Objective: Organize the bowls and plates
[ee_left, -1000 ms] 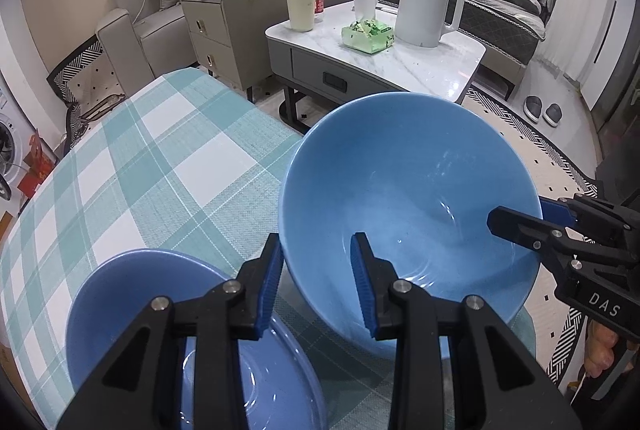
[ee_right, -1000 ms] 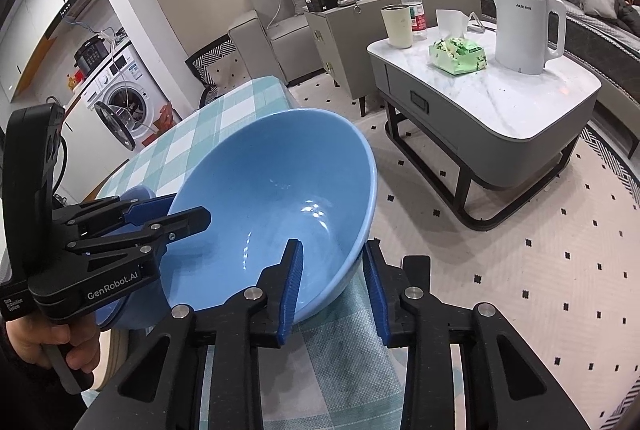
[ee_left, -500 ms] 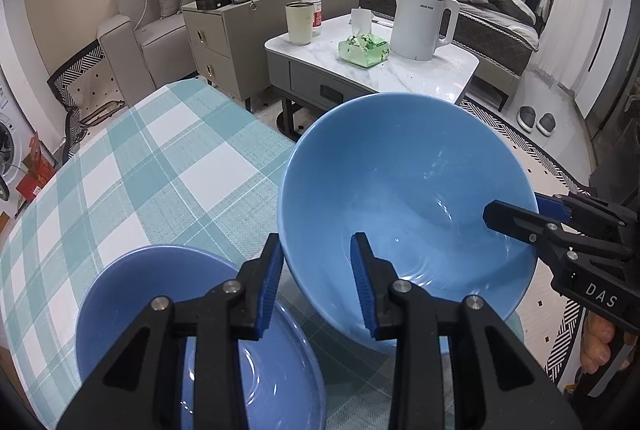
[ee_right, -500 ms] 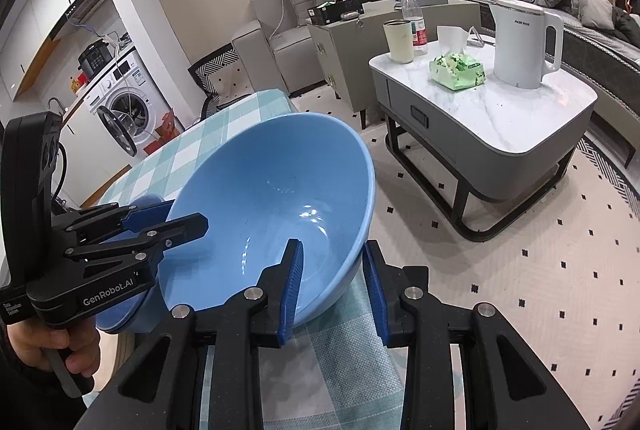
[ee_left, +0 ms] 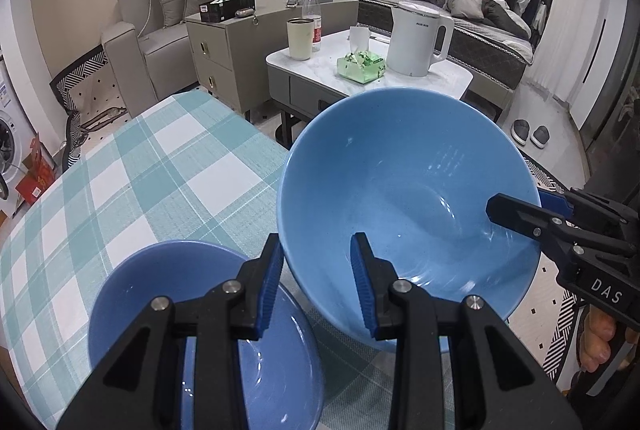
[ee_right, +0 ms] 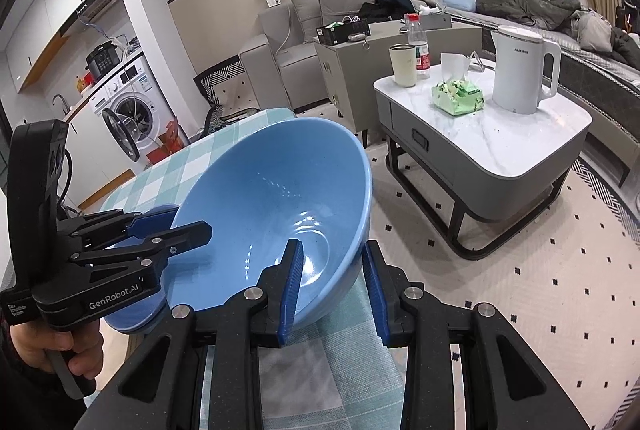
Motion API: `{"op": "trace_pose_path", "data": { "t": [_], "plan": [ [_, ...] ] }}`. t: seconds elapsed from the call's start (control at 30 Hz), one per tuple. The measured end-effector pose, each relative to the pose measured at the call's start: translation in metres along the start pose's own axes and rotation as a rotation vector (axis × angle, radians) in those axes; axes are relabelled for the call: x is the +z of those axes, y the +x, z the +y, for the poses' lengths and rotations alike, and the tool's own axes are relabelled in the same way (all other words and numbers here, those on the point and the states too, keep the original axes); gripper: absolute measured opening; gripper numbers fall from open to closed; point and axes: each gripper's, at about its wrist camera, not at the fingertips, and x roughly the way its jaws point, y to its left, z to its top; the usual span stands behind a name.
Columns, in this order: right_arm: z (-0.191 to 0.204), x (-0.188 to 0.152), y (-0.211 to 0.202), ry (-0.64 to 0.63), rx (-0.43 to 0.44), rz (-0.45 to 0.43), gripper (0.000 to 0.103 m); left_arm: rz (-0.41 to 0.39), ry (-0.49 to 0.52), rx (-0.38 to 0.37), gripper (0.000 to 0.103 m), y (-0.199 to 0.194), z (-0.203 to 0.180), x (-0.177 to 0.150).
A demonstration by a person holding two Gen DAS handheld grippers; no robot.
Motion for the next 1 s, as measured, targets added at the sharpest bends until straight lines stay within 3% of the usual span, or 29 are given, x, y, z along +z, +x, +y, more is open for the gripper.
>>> {"op": "trace_pose_path", "data": {
  "t": [1.0],
  "plan": [
    [0.032,0.000,-0.031,-0.072,0.009,-0.085,0.031,-0.086,-0.032,-0.008,0.033,-0.043,0.018,-0.005]
  ]
}}
